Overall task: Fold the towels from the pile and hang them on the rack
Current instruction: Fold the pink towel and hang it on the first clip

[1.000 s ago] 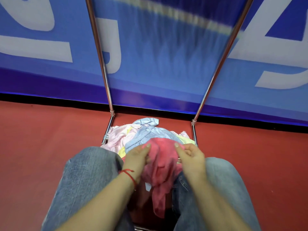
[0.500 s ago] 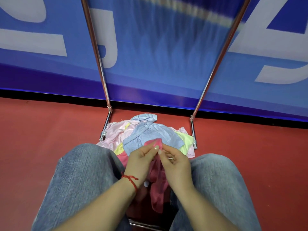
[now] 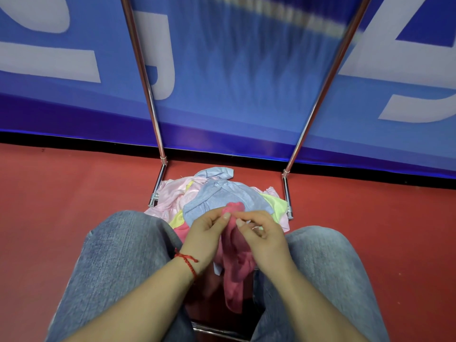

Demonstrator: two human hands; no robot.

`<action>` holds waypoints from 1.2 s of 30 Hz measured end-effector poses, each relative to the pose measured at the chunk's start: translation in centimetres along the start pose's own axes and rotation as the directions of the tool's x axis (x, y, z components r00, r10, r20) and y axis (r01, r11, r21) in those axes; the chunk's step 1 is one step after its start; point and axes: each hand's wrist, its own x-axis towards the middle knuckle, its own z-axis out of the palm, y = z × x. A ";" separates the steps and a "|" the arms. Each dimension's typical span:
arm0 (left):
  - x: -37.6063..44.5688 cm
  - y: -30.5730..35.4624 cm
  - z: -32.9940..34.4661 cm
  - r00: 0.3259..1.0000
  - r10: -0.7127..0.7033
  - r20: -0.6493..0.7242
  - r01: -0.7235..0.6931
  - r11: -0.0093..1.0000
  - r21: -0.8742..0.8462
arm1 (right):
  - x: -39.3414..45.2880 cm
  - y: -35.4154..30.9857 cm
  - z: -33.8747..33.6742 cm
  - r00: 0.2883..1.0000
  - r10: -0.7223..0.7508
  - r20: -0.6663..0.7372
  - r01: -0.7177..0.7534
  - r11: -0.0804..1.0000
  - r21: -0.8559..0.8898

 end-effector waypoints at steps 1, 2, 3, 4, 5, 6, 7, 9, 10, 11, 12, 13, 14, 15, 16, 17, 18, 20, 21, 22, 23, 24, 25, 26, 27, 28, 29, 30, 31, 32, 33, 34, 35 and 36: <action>0.0 -0.1 0.0 1.000 0.008 0.008 -0.008 0.999 0.048 | 0.2 0.0 -0.4 0.998 -0.049 -0.028 0.047 0.997 -0.062; -0.1 -0.1 -0.1 1.000 0.017 0.024 -0.019 0.995 0.096 | 0.5 0.1 -0.8 0.996 -0.093 -0.019 0.090 0.988 -0.125; -0.2 -0.1 -0.2 0.998 0.034 0.056 -0.041 0.989 0.144 | 0.6 0.3 -1.2 0.994 -0.100 0.037 0.105 0.983 -0.152; -0.2 -0.1 -0.2 0.994 0.050 0.092 -0.067 0.979 0.193 | 0.7 0.7 -1.4 0.992 -0.050 0.113 0.067 0.987 -0.149; -0.2 -0.1 -0.3 0.990 0.069 0.123 -0.098 0.966 0.240 | 0.8 0.9 -1.5 0.983 0.030 0.184 -0.009 0.994 -0.113; -0.2 -0.2 -0.5 0.986 0.087 0.143 -0.124 0.953 0.275 | 0.8 1.1 -1.7 0.966 0.111 0.234 -0.093 0.992 -0.085; -0.1 -0.2 -0.6 0.982 0.107 0.155 -0.151 0.939 0.310 | 0.9 1.3 -1.8 0.955 0.166 0.247 -0.150 0.985 -0.081; 0.1 0.1 -0.9 0.979 0.138 0.149 -0.187 0.899 0.396 | 1.1 1.6 -2.3 0.952 0.205 0.229 -0.174 0.973 -0.150; 0.2 0.2 -1.1 0.979 0.152 0.134 -0.195 0.882 0.430 | 1.3 1.8 -2.5 0.953 0.212 0.217 -0.172 0.967 -0.188; 0.4 0.1 -1.3 0.979 0.168 0.112 -0.201 0.869 0.452 | 1.4 1.9 -2.7 0.954 0.216 0.206 -0.169 0.960 -0.225; 0.5 0.2 -1.5 0.980 0.184 0.081 -0.201 0.865 0.460 | 1.5 2.0 -2.9 0.955 0.218 0.201 -0.166 0.955 -0.248; 0.6 0.1 -1.7 0.979 0.201 0.038 -0.197 0.871 0.449 | 1.5 2.1 -3.0 0.953 0.220 0.206 -0.165 0.953 -0.256; 0.8 0.2 -1.9 0.977 0.215 -0.012 -0.188 0.879 0.439 | 1.6 2.2 -3.1 0.953 0.220 0.208 -0.161 0.950 -0.268; 1.0 0.4 -2.1 0.971 0.232 -0.060 -0.185 0.884 0.430 | 1.5 2.2 -3.3 0.955 0.220 0.202 -0.158 0.946 -0.282; 1.1 0.6 -2.4 0.963 0.247 -0.107 -0.177 0.881 0.438 | 1.6 2.2 -3.4 0.959 0.217 0.182 -0.155 0.941 -0.302; 1.2 0.7 -2.7 0.951 0.264 -0.159 -0.166 0.875 0.454 | 1.6 2.2 -3.5 0.966 0.207 0.156 -0.146 0.932 -0.331; 1.4 0.8 -2.9 0.938 0.271 -0.218 -0.142 0.871 0.471 | 1.7 2.2 -3.7 0.975 0.187 0.123 -0.131 0.921 -0.367; 1.5 1.4 -3.2 0.912 0.281 -0.299 -0.118 0.878 0.465 | 1.8 1.4 -3.9 0.990 0.133 0.053 -0.100 0.909 -0.405; 1.2 1.8 -3.2 0.898 0.308 -0.313 -0.153 0.887 0.436 | 1.7 0.6 -4.0 0.994 0.109 0.007 -0.099 0.930 -0.355; 0.7 2.7 -3.2 0.883 0.349 -0.315 -0.218 0.897 0.384 | 1.4 -0.7 -4.0 0.995 0.087 -0.048 -0.096 0.966 -0.238; 0.1 3.8 -3.0 0.858 0.400 -0.323 -0.300 0.899 0.319 | 1.0 -2.4 -4.1 0.993 0.061 -0.104 -0.071 0.993 -0.090; -0.7 5.4 -2.9 0.836 0.441 -0.327 -0.374 0.894 0.247 | 0.5 -4.5 -4.4 0.985 0.014 -0.170 -0.007 0.999 0.039; -1.3 7.1 -2.9 0.815 0.483 -0.320 -0.442 0.876 0.195 | 0.2 -6.5 -4.8 0.970 -0.060 -0.236 0.087 0.990 0.107; -1.8 8.6 -3.0 0.800 0.523 -0.295 -0.497 0.852 0.164 | 0.0 -8.3 -5.2 0.947 -0.144 -0.288 0.185 0.975 0.121; -2.0 9.7 -3.1 0.785 0.556 -0.272 -0.532 0.831 0.163 | -0.1 -9.8 -5.6 0.924 -0.218 -0.314 0.259 0.961 0.098; -2.0 10.7 -3.2 0.781 0.569 -0.257 -0.543 0.822 0.170 | 0.1 -10.8 -5.9 0.911 -0.268 -0.313 0.301 0.951 0.063; -1.7 11.3 -3.3 0.779 0.573 -0.257 -0.540 0.820 0.190 | 0.6 -11.1 -6.0 0.905 -0.294 -0.308 0.316 0.948 0.023; -1.0 11.4 -3.4 0.787 0.560 -0.258 -0.517 0.827 0.220 | 1.2 -11.1 -6.0 0.904 -0.303 -0.302 0.309 0.951 -0.028; -0.2 10.9 -3.5 0.806 0.533 -0.258 -0.472 0.841 0.263 | 2.0 -10.5 -6.0 0.911 -0.287 -0.298 0.273 0.958 -0.088; 0.7 10.1 -3.5 0.837 0.482 -0.258 -0.402 0.862 0.308 | 2.9 -9.5 -5.8 0.922 -0.251 -0.293 0.216 0.965 -0.149; 1.5 8.8 -3.6 0.875 0.409 -0.258 -0.326 0.893 0.311 | 3.6 -8.1 -5.7 0.936 -0.203 -0.287 0.146 0.967 -0.207; 2.3 6.9 -3.7 0.922 0.293 -0.255 -0.226 0.939 0.260 | 4.0 -6.4 -5.5 0.947 -0.144 -0.286 0.071 0.965 -0.253; 2.7 4.8 -3.6 0.960 0.139 -0.242 -0.102 0.982 0.160 | 4.1 -4.5 -5.3 0.953 -0.084 -0.289 -0.002 0.958 -0.286; 2.6 2.9 -3.4 0.973 -0.044 -0.226 0.053 0.998 0.035 | 3.9 -2.7 -5.0 0.954 -0.034 -0.298 -0.063 0.950 -0.307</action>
